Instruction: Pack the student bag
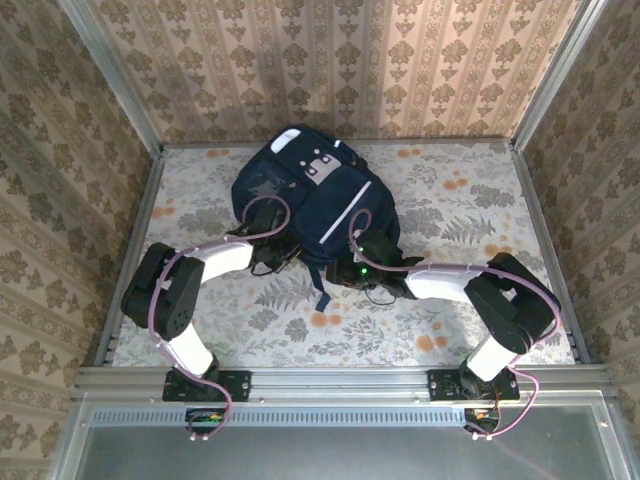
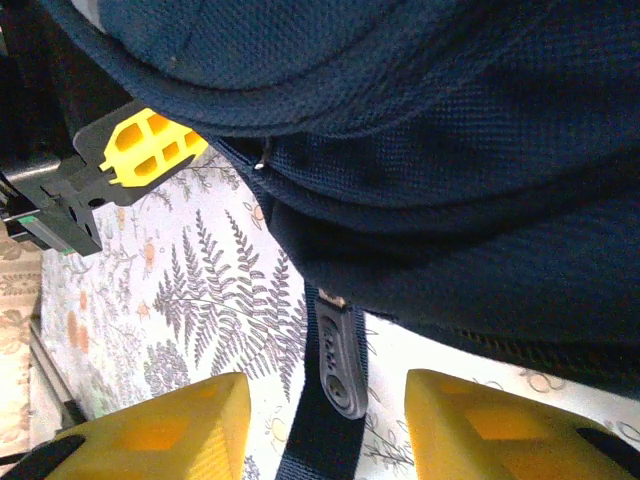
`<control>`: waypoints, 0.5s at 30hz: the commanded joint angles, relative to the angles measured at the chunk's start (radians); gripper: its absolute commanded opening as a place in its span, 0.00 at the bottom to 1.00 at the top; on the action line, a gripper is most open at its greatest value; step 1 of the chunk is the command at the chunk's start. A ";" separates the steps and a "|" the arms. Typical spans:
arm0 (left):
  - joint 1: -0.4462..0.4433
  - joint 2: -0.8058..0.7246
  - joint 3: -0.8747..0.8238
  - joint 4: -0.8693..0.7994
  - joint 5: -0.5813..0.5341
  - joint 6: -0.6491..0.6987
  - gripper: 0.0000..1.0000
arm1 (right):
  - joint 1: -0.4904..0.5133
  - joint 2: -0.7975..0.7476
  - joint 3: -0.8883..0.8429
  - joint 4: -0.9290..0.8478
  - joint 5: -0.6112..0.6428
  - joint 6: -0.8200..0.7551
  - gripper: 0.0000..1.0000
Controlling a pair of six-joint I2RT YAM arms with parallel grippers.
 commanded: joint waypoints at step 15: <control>0.013 0.009 0.006 -0.016 -0.041 -0.002 0.00 | -0.052 0.113 0.002 0.160 -0.042 0.114 0.11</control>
